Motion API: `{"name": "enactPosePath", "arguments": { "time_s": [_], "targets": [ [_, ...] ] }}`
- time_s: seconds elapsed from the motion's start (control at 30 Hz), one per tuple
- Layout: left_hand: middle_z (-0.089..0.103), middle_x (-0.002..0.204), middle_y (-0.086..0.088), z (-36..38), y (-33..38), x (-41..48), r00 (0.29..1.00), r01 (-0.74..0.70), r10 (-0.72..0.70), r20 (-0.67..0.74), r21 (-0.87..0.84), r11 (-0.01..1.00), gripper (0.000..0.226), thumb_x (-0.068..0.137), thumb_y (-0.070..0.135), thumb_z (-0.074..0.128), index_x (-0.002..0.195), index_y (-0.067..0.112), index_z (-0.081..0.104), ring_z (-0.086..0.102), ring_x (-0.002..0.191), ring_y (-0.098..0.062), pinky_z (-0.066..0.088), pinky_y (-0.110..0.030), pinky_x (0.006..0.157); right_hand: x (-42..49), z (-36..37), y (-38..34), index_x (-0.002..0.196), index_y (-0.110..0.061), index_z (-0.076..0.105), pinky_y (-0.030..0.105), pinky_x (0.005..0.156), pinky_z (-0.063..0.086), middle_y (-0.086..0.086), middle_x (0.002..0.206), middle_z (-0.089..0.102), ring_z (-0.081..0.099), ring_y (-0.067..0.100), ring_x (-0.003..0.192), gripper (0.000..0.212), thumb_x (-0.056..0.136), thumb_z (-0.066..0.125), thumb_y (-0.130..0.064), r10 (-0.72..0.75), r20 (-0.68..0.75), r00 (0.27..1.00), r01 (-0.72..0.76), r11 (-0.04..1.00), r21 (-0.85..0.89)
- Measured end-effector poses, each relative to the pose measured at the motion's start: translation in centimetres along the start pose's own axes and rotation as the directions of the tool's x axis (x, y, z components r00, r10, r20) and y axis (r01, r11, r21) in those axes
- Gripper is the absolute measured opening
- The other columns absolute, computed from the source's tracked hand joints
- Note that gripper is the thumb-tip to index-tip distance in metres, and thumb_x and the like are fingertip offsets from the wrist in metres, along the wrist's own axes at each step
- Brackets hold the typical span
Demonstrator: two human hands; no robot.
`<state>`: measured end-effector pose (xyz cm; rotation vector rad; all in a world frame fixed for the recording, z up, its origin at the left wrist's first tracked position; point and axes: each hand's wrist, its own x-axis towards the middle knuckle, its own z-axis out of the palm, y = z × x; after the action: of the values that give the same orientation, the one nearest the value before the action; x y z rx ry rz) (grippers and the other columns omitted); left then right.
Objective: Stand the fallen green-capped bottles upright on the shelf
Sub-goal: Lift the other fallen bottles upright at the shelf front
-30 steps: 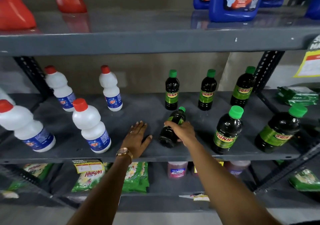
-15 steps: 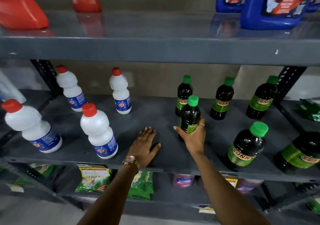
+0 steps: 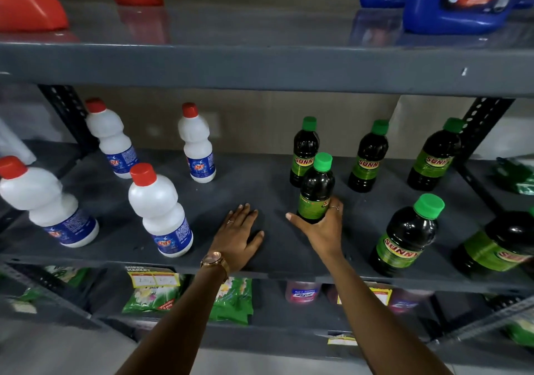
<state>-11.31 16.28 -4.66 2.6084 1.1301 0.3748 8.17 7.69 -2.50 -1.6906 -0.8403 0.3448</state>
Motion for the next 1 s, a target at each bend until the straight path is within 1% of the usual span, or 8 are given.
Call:
{"name": "enactPosePath", "arguments": {
  "time_s": [0.07, 0.13, 0.23, 0.3, 0.43, 0.6, 0.8, 1.0],
  "targets": [
    [0.016, 0.157, -0.005, 0.0, 0.0, 0.0, 1.000, 0.001, -0.001, -0.002, -0.004, 1.000, 0.080, 0.080, 0.062, 0.013, 0.146, 0.019, 0.024, 0.006, 0.144, -0.015, 0.002, -0.032, 0.118, -0.1, -0.5, 0.6, 0.119, -0.011, 0.048, 0.005, 0.074, 0.042, -0.008, 0.103, 0.057, 0.059, 0.018, 0.103, 0.075, 0.057, 0.089, -0.017, 0.004, 0.058, 0.998, -0.006, 0.999, 0.044],
    [0.016, 0.157, -0.005, -0.1, 0.1, -0.1, 1.000, -0.001, 0.001, 0.001, -0.011, 1.000, 0.081, 0.079, 0.063, 0.013, 0.146, 0.020, 0.024, 0.006, 0.144, -0.015, 0.002, -0.031, 0.118, -0.1, -0.9, 1.1, 0.120, -0.011, 0.051, 0.005, 0.075, 0.046, -0.015, 0.100, 0.060, 0.062, 0.017, 0.102, 0.074, 0.057, 0.090, -0.015, -0.001, 0.066, 0.998, -0.002, 0.999, 0.047],
    [0.016, 0.157, -0.004, -0.2, 0.1, -0.1, 1.000, 0.003, -0.003, 0.003, -0.009, 1.000, 0.081, 0.079, 0.064, 0.012, 0.146, 0.020, 0.025, 0.007, 0.144, -0.015, 0.000, -0.029, 0.116, -0.1, -0.5, 0.6, 0.114, -0.011, 0.056, 0.028, 0.089, 0.049, 0.002, 0.107, 0.062, 0.058, 0.020, 0.105, 0.086, 0.042, 0.093, -0.041, -0.012, -0.001, 1.000, 0.012, 1.000, -0.020],
    [0.017, 0.157, -0.005, -0.2, 0.1, -0.2, 1.000, 0.007, -0.007, 0.004, -0.003, 1.000, 0.081, 0.079, 0.064, 0.012, 0.146, 0.020, 0.025, 0.007, 0.144, -0.015, 0.000, -0.029, 0.116, -0.1, 0.0, -0.2, 0.117, -0.006, 0.053, 0.032, 0.094, 0.042, 0.011, 0.115, 0.056, 0.050, 0.027, 0.113, 0.101, 0.035, 0.090, -0.053, 0.023, -0.063, 0.998, -0.031, 0.990, -0.139],
    [0.018, 0.157, -0.006, -0.2, 0.1, -0.2, 1.000, 0.009, -0.009, 0.013, 0.004, 1.000, 0.081, 0.079, 0.064, 0.012, 0.146, 0.019, 0.026, 0.009, 0.144, -0.017, 0.002, -0.031, 0.117, -0.4, 0.4, -0.7, 0.122, -0.003, 0.046, 0.047, 0.099, 0.042, 0.016, 0.122, 0.050, 0.045, 0.033, 0.118, 0.106, 0.040, 0.088, -0.056, 0.043, -0.113, 0.993, -0.066, 0.974, -0.216],
    [0.019, 0.157, -0.005, 0.1, -0.1, 0.0, 1.000, 0.005, -0.005, 0.000, -0.003, 1.000, 0.079, 0.081, 0.063, 0.014, 0.145, 0.019, 0.027, 0.009, 0.144, -0.017, 0.004, -0.033, 0.118, -0.6, -1.1, 0.7, 0.126, -0.010, 0.046, 0.027, 0.089, 0.043, 0.008, 0.118, 0.060, 0.057, 0.019, 0.110, 0.075, 0.062, 0.085, -0.013, 0.007, 0.075, 0.997, -0.003, 0.999, -0.048],
    [0.020, 0.156, -0.007, -0.1, 0.0, -0.2, 1.000, 0.004, -0.004, -0.002, -0.006, 1.000, 0.070, 0.087, 0.057, 0.023, 0.145, 0.018, 0.027, 0.010, 0.144, -0.018, 0.004, -0.033, 0.118, -0.3, -0.7, 0.6, 0.121, -0.012, 0.049, 0.033, 0.089, 0.048, 0.008, 0.117, 0.061, 0.058, 0.021, 0.107, 0.085, 0.050, 0.092, -0.033, -0.005, 0.089, 0.996, 0.009, 0.999, -0.052],
    [0.020, 0.156, -0.008, -0.3, 0.3, -0.3, 1.000, 0.005, -0.005, -0.003, -0.009, 1.000, 0.067, 0.088, 0.051, 0.027, 0.145, 0.016, 0.028, 0.010, 0.144, -0.020, 0.004, -0.034, 0.118, 0.2, -2.4, 0.2, 0.114, -0.005, 0.056, 0.026, 0.083, 0.044, 0.005, 0.108, 0.063, 0.059, 0.020, 0.101, 0.071, 0.055, 0.091, -0.024, -0.040, 0.195, 0.980, 0.069, 0.988, -0.142]
  ]
}}
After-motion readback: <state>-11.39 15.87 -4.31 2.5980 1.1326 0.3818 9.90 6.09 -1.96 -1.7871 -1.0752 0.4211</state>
